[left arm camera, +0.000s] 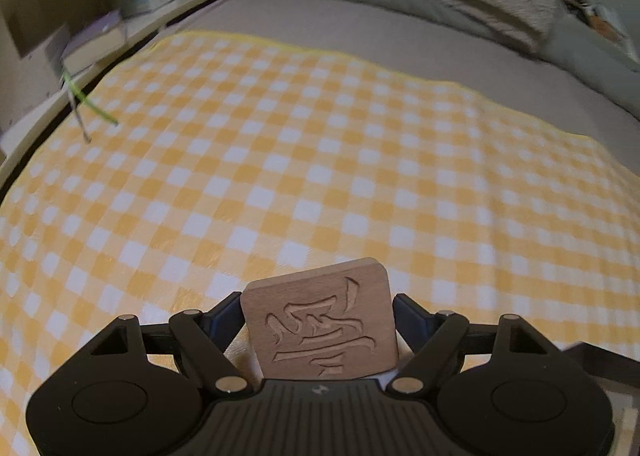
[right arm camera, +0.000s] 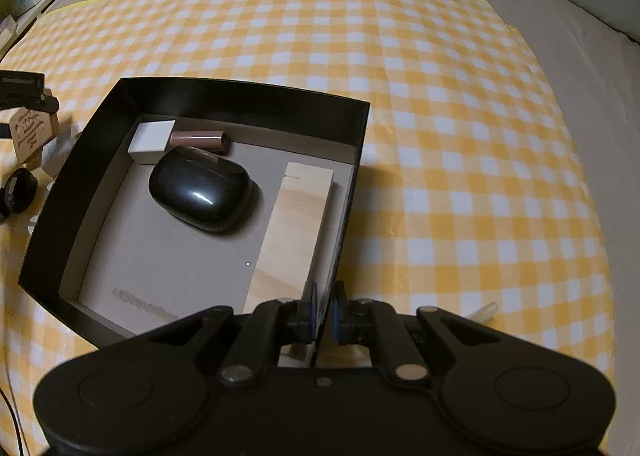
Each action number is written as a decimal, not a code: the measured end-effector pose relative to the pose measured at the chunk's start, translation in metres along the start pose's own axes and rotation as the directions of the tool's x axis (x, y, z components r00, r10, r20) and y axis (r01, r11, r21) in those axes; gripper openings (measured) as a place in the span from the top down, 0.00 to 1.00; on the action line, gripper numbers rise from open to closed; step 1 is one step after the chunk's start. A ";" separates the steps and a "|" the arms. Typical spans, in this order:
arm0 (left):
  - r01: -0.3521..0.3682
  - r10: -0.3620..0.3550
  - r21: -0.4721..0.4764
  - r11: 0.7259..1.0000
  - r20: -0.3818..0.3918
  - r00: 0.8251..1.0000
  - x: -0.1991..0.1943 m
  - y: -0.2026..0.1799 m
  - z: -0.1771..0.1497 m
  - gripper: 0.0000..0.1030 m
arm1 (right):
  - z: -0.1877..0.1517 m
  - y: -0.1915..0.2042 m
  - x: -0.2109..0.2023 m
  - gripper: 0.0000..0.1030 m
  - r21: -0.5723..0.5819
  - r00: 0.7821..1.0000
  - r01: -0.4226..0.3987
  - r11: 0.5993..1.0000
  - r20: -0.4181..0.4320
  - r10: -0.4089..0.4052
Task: Organize rigid objects
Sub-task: 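Carry the carved wooden tile into the black box and open the left gripper, then move the left gripper to the black phone charger and grasp it, then lower the black charger into the box beside the wooden block, open left gripper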
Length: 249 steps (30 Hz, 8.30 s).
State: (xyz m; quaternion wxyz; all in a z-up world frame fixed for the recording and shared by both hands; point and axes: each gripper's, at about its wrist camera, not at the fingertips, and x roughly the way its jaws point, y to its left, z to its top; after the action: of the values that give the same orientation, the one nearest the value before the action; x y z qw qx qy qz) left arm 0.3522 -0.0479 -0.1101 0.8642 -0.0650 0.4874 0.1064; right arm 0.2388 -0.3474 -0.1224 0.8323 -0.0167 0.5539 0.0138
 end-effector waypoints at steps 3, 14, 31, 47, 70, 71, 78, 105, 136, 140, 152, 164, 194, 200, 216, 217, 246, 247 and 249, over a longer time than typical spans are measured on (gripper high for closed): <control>0.027 -0.029 0.040 0.999 0.034 0.999 -0.016 -0.006 -0.001 0.22 | -0.001 0.000 0.001 0.93 -0.001 1.000 0.004 1.000 -0.001 -0.004; 0.142 -0.186 0.249 0.958 0.162 0.969 -0.093 -0.027 -0.021 0.22 | 0.002 0.001 0.000 0.94 -0.009 1.000 0.023 1.000 0.005 -0.023; 0.416 -0.495 0.434 0.799 0.082 0.865 -0.169 -0.055 -0.080 0.22 | 0.000 0.002 -0.010 0.94 -0.008 0.999 0.028 1.000 0.032 -0.028; 0.445 -0.444 0.521 0.728 -0.136 0.886 -0.125 -0.104 -0.123 0.22 | -0.002 0.004 -0.011 0.94 -0.012 0.999 0.027 1.000 0.029 -0.026; 0.426 -0.409 0.530 0.733 -0.158 0.899 -0.121 -0.102 -0.122 0.10 | -0.002 0.004 -0.010 0.94 -0.016 0.999 0.028 0.999 0.021 -0.028; 0.427 -0.410 0.532 0.731 -0.157 0.899 -0.121 -0.101 -0.123 0.10 | -0.003 0.004 -0.010 0.94 -0.017 0.999 0.028 0.999 0.021 -0.027; 0.429 -0.421 0.540 0.724 -0.148 0.895 -0.131 -0.100 -0.125 0.06 | -0.001 0.004 -0.009 0.94 -0.017 0.999 0.030 0.999 0.017 -0.029; 0.346 -0.392 0.308 0.886 0.098 0.915 -0.151 0.031 -0.067 0.00 | 0.000 0.001 -0.011 0.94 0.001 0.999 0.036 0.999 0.014 -0.036; 0.363 -0.364 0.648 0.670 -0.139 0.921 -0.038 0.096 -0.081 0.35 | 0.000 0.005 -0.006 0.94 -0.019 0.999 0.049 0.999 -0.006 -0.050; 0.385 -0.327 0.680 0.624 -0.220 0.919 -0.033 0.091 -0.089 0.41 | 0.001 0.006 -0.006 0.94 -0.021 0.999 0.050 0.999 -0.007 -0.050; 0.333 -0.294 0.651 0.682 -0.172 0.940 -0.025 0.075 -0.083 0.66 | 0.001 0.006 -0.006 0.94 -0.020 0.999 0.051 0.999 -0.007 -0.051; 0.353 -0.322 0.544 0.761 -0.154 0.934 -0.040 0.075 -0.071 0.67 | 0.000 0.006 -0.006 0.94 -0.021 0.999 0.053 0.998 -0.007 -0.053; 0.637 -0.602 0.369 0.676 -0.221 0.767 -0.097 -0.095 -0.086 0.67 | 0.000 0.007 -0.007 0.94 -0.019 0.999 0.046 0.999 -0.005 -0.046; 0.658 -0.602 0.315 0.684 -0.266 0.753 -0.078 -0.128 -0.101 0.67 | 0.001 0.007 -0.006 0.94 -0.014 0.999 0.037 0.999 -0.006 -0.037; 0.647 -0.584 0.290 0.705 -0.280 0.762 -0.033 -0.161 -0.126 0.68 | -0.001 0.005 -0.008 0.94 0.000 1.000 0.020 1.000 -0.002 -0.020; 0.653 -0.590 0.286 0.701 -0.282 0.756 -0.032 -0.162 -0.125 0.68 | -0.001 0.004 -0.008 0.94 0.001 1.000 0.019 1.000 -0.002 -0.019; 0.677 -0.636 0.270 0.685 -0.232 0.736 -0.074 -0.140 -0.110 0.05 | -0.004 0.012 -0.009 0.93 -0.005 1.000 0.016 1.000 0.003 -0.016; 0.678 -0.640 0.271 0.684 -0.223 0.735 -0.077 -0.138 -0.108 0.03 | -0.004 0.013 -0.009 0.93 -0.006 1.000 0.018 1.000 0.002 -0.018; 0.672 -0.642 0.284 0.684 -0.204 0.739 -0.085 -0.133 -0.105 0.02 | -0.005 0.014 -0.011 0.93 -0.007 1.000 0.021 1.000 0.004 -0.021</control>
State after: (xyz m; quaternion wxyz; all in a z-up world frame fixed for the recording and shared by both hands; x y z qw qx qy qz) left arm 0.2551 -0.2102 -0.0903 0.8199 -0.0900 0.4799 -0.2990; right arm 0.2295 -0.3338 -0.1149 0.8335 -0.0255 0.5519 0.0073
